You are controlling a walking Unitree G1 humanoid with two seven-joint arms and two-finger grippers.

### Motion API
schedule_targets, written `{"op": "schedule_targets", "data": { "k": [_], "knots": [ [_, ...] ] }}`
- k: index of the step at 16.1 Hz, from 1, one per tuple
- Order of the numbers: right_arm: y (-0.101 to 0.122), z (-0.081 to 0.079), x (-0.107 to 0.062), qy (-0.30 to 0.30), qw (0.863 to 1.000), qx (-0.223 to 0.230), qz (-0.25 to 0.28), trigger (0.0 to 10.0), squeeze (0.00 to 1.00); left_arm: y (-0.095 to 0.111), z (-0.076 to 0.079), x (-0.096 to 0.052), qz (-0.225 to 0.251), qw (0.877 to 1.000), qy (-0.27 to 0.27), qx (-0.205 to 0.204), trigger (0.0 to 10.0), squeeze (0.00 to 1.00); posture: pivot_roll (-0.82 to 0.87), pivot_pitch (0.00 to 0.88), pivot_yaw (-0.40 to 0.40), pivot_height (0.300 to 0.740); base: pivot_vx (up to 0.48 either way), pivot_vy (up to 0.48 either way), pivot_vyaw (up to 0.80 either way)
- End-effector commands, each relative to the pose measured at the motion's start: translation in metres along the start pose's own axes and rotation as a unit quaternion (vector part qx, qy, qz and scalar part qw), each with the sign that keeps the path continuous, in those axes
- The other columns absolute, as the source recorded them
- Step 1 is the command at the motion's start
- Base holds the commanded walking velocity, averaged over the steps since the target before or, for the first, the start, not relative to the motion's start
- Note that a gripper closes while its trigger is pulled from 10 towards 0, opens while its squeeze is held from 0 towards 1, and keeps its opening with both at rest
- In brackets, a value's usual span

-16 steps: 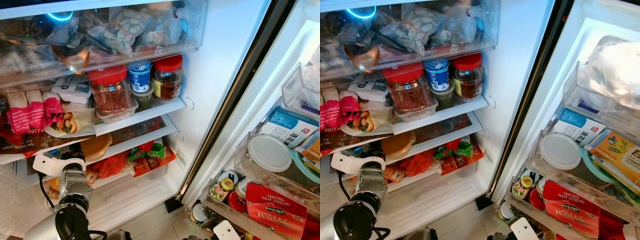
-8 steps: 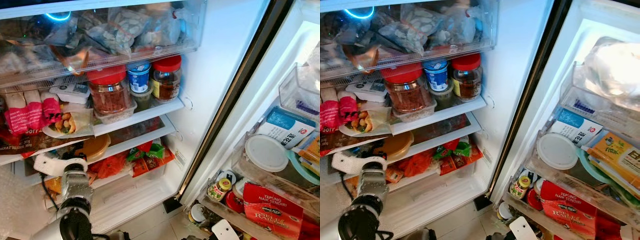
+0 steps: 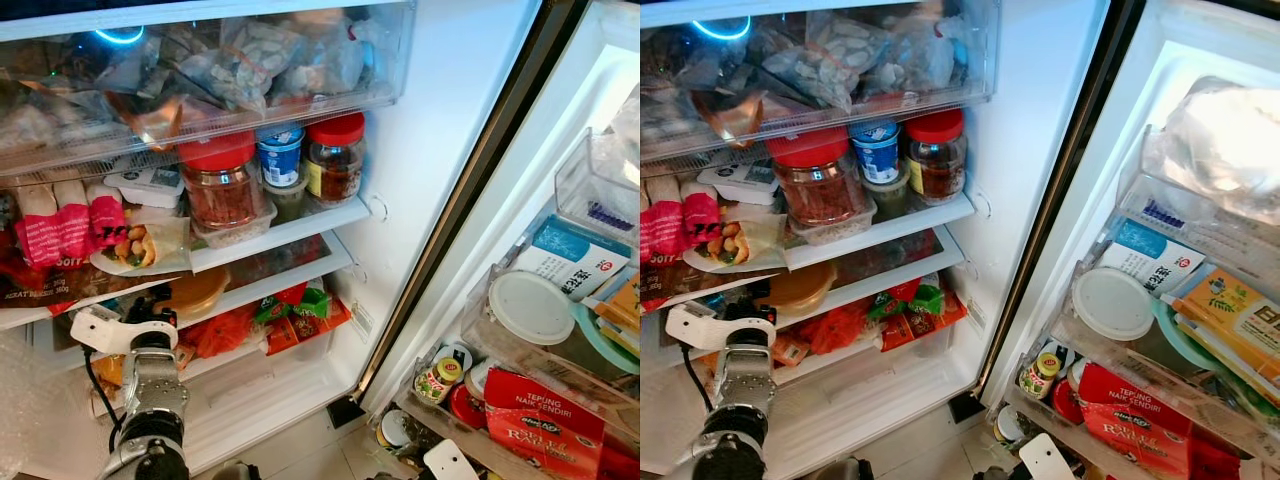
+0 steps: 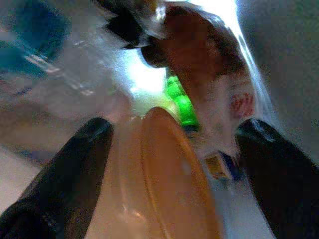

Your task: Restocking fridge

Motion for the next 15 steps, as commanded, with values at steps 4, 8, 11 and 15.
{"op": "schedule_targets", "data": {
  "k": [4,8,11,15],
  "knots": [
    [-0.02,-0.017,-0.004,0.024,0.999,0.001,-0.045,10.0,0.0,-0.008,-0.005,-0.015,-0.019,1.0,0.001,0.004,10.0,0.0,-0.13,0.056,-0.056,0.665,0.0,0.0,0.0],
    [-0.021,-0.017,-0.004,0.024,0.999,0.001,-0.047,10.0,0.0,-0.008,-0.008,-0.02,-0.024,1.0,0.012,0.005,10.0,0.0,-0.13,0.064,-0.058,0.665,0.0,0.0,0.0],
    [-0.02,-0.015,-0.003,0.023,0.999,0.002,-0.048,10.0,0.0,-0.006,-0.008,-0.021,-0.024,1.0,0.012,0.002,10.0,0.0,-0.13,0.071,-0.062,0.665,0.0,0.0,0.0],
    [-0.02,-0.013,-0.004,0.022,0.999,0.0,-0.048,10.0,0.0,-0.007,-0.013,-0.031,-0.038,0.999,0.005,0.021,10.0,0.0,-0.13,0.072,-0.066,0.665,0.0,0.0,0.0]
  ]
}}
Point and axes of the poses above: a point about 5 cm out from each wrist's last joint towards the gripper, its own x axis pointing out of the wrist towards the gripper, its own y axis along the axis of the wrist's last joint, z = x × y, the point moved 2 cm from there along x, pointing out of the wrist towards the gripper, and after that the axes turned 2 degrees about x, right-handed, at the moved point
